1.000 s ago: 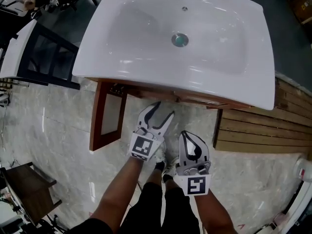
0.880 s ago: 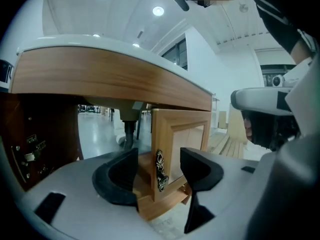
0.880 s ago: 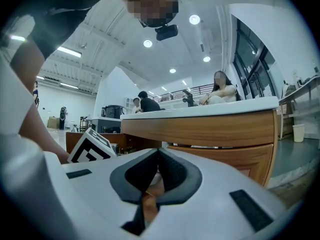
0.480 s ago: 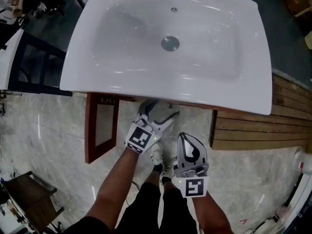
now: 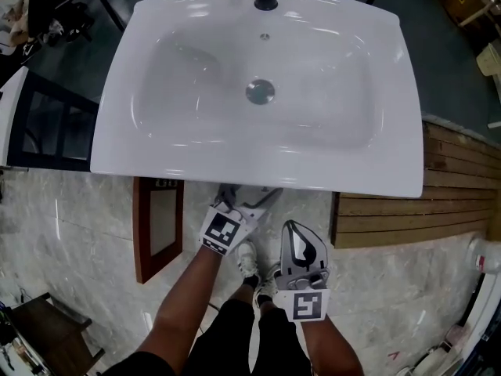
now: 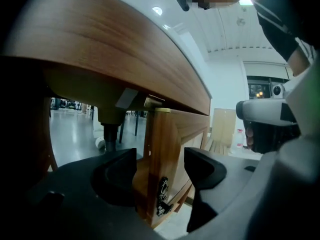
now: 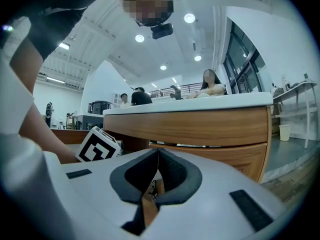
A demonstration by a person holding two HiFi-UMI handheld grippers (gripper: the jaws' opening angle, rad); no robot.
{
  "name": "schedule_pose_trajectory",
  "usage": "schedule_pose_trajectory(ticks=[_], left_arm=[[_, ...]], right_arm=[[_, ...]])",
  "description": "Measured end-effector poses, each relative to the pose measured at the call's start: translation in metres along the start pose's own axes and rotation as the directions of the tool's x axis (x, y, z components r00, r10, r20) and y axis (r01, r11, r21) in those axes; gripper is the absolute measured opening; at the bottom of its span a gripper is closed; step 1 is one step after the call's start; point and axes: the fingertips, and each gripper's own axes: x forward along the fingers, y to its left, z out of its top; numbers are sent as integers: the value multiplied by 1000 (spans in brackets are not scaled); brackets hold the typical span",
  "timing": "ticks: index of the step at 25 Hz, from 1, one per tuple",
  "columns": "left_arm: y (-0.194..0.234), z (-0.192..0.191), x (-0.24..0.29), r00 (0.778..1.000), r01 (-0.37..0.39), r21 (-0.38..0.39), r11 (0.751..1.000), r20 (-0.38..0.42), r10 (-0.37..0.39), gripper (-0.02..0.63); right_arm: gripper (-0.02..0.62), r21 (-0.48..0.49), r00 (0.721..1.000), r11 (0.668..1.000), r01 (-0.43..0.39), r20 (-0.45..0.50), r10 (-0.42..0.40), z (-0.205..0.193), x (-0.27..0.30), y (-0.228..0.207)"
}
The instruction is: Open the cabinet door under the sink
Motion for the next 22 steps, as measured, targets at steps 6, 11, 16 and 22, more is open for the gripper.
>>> schedule_pose_trajectory(ticks=[6, 11, 16, 22], left_arm=[[-1, 4, 8, 999, 37, 56, 998, -5, -37, 291], [-6, 3, 8, 997, 72, 61, 996, -8, -71, 242], [-9, 3, 8, 997, 78, 45, 996, -3, -78, 201], [-14, 1, 5, 997, 80, 47, 996, -19, -79, 195]], right_arm=[[25, -20, 999, 999, 37, -12, -37, 1, 4, -5], [25, -10, 997, 996, 83, 0, -83, 10, 4, -15], [25, -8, 995, 995, 100, -5, -100, 6, -3, -21], [25, 1, 994, 994, 107, -5, -107, 8, -24, -21]])
